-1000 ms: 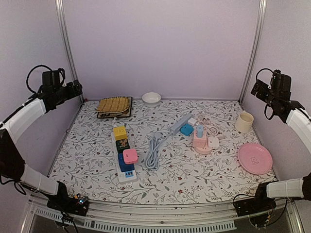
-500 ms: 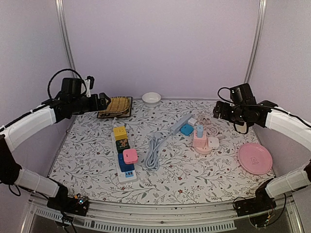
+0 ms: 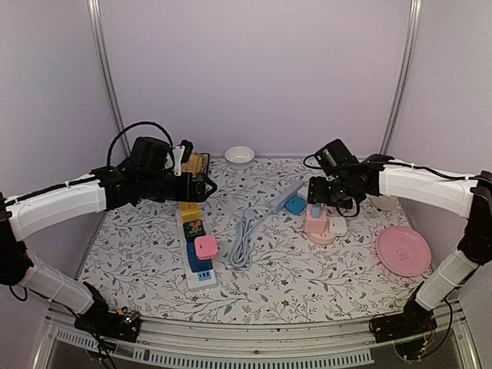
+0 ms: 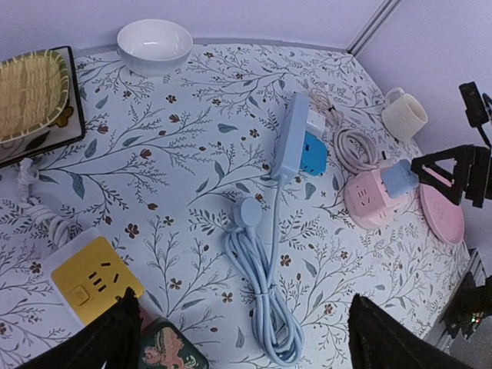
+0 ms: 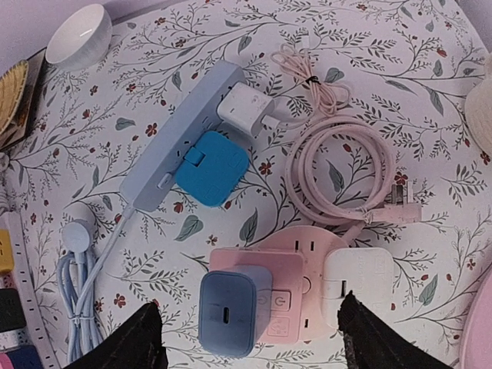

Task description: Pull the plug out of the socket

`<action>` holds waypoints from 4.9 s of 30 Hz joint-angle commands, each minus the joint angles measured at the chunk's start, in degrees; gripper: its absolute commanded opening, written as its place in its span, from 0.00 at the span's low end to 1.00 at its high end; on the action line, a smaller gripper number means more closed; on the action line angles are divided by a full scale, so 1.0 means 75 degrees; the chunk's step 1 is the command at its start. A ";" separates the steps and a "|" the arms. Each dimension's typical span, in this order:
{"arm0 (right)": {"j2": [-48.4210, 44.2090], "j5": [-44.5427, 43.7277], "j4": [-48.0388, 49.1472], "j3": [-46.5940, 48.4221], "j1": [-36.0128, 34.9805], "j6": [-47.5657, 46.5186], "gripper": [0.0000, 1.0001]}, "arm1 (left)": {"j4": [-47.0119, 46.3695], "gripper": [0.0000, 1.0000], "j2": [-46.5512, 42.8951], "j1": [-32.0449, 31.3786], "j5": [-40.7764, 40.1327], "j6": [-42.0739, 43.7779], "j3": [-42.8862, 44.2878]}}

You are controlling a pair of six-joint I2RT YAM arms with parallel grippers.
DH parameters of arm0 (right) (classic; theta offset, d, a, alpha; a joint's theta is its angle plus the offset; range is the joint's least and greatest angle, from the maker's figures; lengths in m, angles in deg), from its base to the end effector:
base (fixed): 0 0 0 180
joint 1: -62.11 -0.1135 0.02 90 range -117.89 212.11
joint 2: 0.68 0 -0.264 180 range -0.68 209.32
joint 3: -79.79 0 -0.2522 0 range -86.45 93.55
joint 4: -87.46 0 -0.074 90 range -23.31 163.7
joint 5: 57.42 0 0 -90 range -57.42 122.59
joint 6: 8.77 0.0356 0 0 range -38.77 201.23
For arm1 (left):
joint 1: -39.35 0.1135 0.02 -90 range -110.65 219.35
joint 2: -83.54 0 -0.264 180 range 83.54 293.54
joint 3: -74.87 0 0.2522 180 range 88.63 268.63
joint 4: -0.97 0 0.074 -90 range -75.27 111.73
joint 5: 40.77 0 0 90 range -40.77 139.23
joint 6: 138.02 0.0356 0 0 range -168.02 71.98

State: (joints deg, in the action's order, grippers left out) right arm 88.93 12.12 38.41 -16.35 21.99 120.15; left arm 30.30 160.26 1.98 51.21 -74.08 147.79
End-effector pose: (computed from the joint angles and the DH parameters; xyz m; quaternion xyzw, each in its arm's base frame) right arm 0.2611 0.2038 0.2645 0.0439 0.9385 0.0588 0.3373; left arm 0.2399 -0.1847 0.2938 0.0948 0.8741 -0.2632 0.3970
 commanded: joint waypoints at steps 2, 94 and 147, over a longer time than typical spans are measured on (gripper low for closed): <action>0.0546 -0.0002 -0.0505 0.0624 -0.0009 0.0143 0.70 | 0.0124 0.93 0.0436 -0.0374 -0.0033 -0.0316 0.0333; 0.1978 0.0721 -0.1963 0.2528 -0.2338 0.0479 0.06 | 0.0355 0.93 0.5157 -0.1691 0.1770 -0.0360 0.2862; 0.0102 0.2599 0.0955 -0.0676 0.2720 -0.0267 0.04 | 0.1231 0.94 0.3007 -0.1639 0.0652 0.0004 0.3404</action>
State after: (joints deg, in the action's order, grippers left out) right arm 86.92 27.20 40.90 -20.85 39.89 120.56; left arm 38.24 185.86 -10.43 58.18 -74.19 174.48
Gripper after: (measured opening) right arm 0.258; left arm 0.938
